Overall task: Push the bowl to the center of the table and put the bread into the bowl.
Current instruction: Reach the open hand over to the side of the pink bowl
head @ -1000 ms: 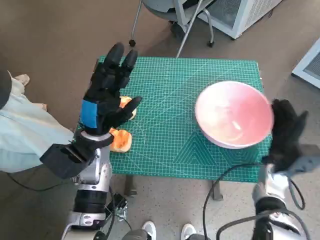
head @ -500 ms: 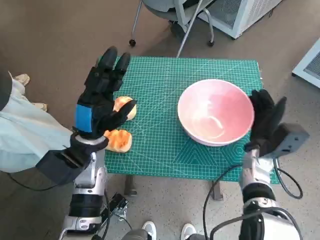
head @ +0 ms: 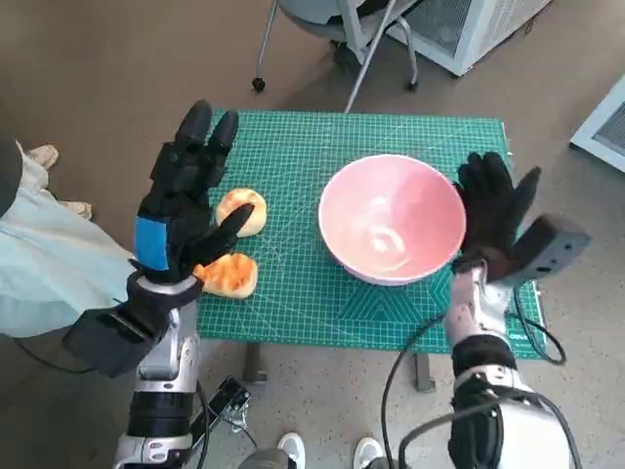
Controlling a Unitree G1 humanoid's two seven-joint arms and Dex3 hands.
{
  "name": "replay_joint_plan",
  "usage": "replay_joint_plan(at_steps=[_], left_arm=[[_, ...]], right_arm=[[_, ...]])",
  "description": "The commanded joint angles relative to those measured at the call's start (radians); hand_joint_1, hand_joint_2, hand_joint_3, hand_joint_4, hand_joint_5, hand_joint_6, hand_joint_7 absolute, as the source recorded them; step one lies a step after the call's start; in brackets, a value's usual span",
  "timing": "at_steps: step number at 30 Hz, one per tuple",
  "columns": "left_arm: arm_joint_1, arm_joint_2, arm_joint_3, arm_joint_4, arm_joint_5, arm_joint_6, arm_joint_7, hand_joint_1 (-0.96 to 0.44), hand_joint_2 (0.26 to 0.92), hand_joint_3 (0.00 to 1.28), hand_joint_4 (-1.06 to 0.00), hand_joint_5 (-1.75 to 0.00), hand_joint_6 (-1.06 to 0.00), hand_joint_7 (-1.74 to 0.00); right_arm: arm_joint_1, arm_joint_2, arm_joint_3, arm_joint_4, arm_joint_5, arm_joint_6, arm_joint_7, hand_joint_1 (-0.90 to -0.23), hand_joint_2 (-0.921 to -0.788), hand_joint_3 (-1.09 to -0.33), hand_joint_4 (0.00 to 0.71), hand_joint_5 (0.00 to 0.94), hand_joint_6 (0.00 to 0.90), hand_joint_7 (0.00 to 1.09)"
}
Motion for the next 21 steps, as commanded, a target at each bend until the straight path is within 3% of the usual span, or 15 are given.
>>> replay_joint_plan(at_steps=[1, 8, 14, 18, 21], left_arm=[[0.022, 0.017, 0.008, -0.039, 0.006, 0.014, 0.011, -0.4, 0.921, 0.19, -0.33, 0.0, -0.3, -0.09], [0.041, 0.03, 0.01, -0.062, 0.013, 0.031, 0.02, -0.4, 0.921, 0.19, -0.33, 0.0, -0.31, -0.08], [0.059, 0.073, 0.021, -0.039, 0.045, 0.015, 0.015, -0.41, 0.921, 0.2, -0.33, 0.0, -0.31, -0.08], [0.083, 0.167, 0.039, -0.024, 0.115, 0.023, -0.003, -0.43, 0.921, 0.2, -0.32, 0.0, -0.31, -0.07], [0.103, 0.247, 0.054, -0.021, 0.166, 0.027, -0.019, -0.44, 0.921, 0.21, -0.33, 0.0, -0.3, -0.07]], right_arm=[[-0.01, 0.031, 0.0, 0.023, -0.005, 0.042, -0.024, -0.483, -0.921, -0.821, 0.294, 0.013, 0.113, 0.7], [-0.029, 0.037, 0.015, 0.024, -0.021, 0.076, -0.053, -0.49, -0.921, -0.831, 0.309, 0.015, 0.109, 0.79], [-0.022, 0.011, 0.021, 0.02, -0.023, 0.077, -0.036, -0.466, -0.921, -0.842, 0.282, 0.003, 0.089, 0.82], [-0.02, -0.013, 0.009, 0.015, -0.011, 0.055, -0.009, -0.462, -0.921, -0.841, 0.275, 0.002, 0.08, 0.81], [-0.024, -0.027, 0.02, 0.007, -0.024, 0.016, -0.001, -0.461, -0.921, -0.839, 0.261, 0.0, 0.076, 0.8]])
